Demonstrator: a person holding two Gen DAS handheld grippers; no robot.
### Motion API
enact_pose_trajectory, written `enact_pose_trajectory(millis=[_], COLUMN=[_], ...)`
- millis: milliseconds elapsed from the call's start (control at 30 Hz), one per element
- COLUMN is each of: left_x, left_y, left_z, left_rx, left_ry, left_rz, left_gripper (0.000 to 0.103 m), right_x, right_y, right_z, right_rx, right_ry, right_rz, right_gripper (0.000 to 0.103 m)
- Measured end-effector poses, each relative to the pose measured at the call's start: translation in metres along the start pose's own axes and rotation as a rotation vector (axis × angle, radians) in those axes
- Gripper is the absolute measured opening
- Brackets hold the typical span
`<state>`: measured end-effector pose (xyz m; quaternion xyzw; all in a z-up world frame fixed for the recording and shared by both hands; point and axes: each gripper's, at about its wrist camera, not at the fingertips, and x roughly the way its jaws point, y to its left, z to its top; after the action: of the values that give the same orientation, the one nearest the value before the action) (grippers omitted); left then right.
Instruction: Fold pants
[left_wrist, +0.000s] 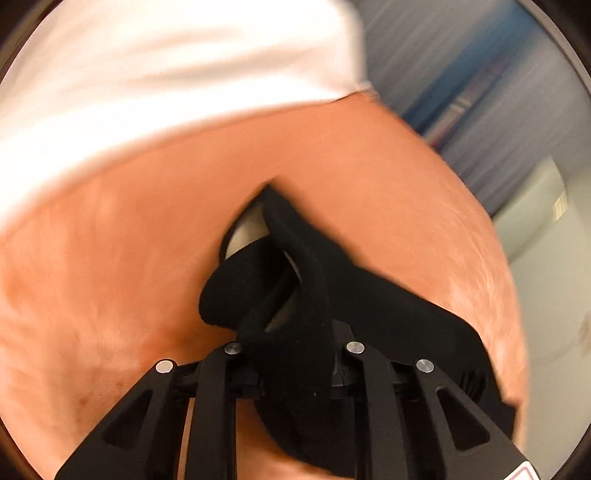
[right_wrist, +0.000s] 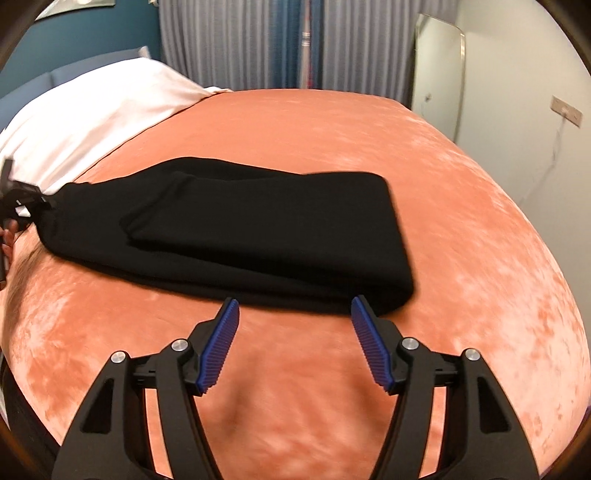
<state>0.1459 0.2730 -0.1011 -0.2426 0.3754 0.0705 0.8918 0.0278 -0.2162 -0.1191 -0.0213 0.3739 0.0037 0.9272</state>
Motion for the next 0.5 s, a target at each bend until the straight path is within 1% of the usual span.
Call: enact_pose_trajectory(millis=[33,67,100,133,200,267,300,333,367,400,433,467,500], left_x=[-0.013,-0.020,-0.031,-0.040,-0.044,-0.040,-0.035,-0.029,-0.016,-0.005,0.011,0.027,0.042], left_y=[-0.035,-0.060,-0.099,-0.140,-0.199,-0.252,-0.283,-0.303,-0.329,-0.345,-0.359,-0.370,-0.379], left_z=[-0.003,-0.005,-0.013,-0.025,-0.048,-0.075,-0.096,-0.115,-0.141,-0.161,-0.183,-0.204,-0.228], left_rx=[0.090,0.144,0.226,0.299,0.379,0.452,0.496,0.529,0.571,0.599,0.629,0.664,0.713], left_ry=[-0.033,-0.050,-0.072,-0.080,-0.042,0.011,0.045,0.080,0.143,0.190,0.238,0.281,0.302], left_rz=[-0.007,-0.019,-0.047,-0.097,-0.199,-0.277,-0.320,-0.344,-0.364,-0.366,-0.350,-0.312,-0.243], left_gripper=[0.016,0.016,0.017,0.017,0.018,0.018,0.019,0.019,0.019,0.020,0.022,0.023,0.024], right_x=[-0.001,-0.002,-0.001,-0.001,-0.001,-0.003,-0.005,-0.006,-0.007,-0.008,-0.008,-0.008,-0.009], right_y=[-0.008,-0.016,-0.022,-0.032,-0.047,-0.059,-0.064,-0.070,-0.077,-0.083,-0.090,-0.100,-0.107], right_z=[-0.003,-0.006,-0.007,-0.010,-0.013,-0.016,-0.018,-0.019,-0.021,-0.023,-0.025,-0.028,-0.029], right_rx=[0.015,0.032,0.051,0.084,0.128,0.155,0.163,0.170,0.180,0.191,0.205,0.226,0.238], right_ry=[0.003,0.008,0.014,0.023,0.023,0.020,0.015,0.011,0.011,0.013,0.017,0.023,0.027], right_rz=[-0.006,-0.010,-0.013,-0.019,-0.012,-0.009,-0.012,-0.016,-0.020,-0.021,-0.025,-0.027,-0.026], right_gripper=[0.062,0.062,0.062,0.062,0.062,0.062,0.062,0.062,0.062,0.062,0.062,0.062,0.062])
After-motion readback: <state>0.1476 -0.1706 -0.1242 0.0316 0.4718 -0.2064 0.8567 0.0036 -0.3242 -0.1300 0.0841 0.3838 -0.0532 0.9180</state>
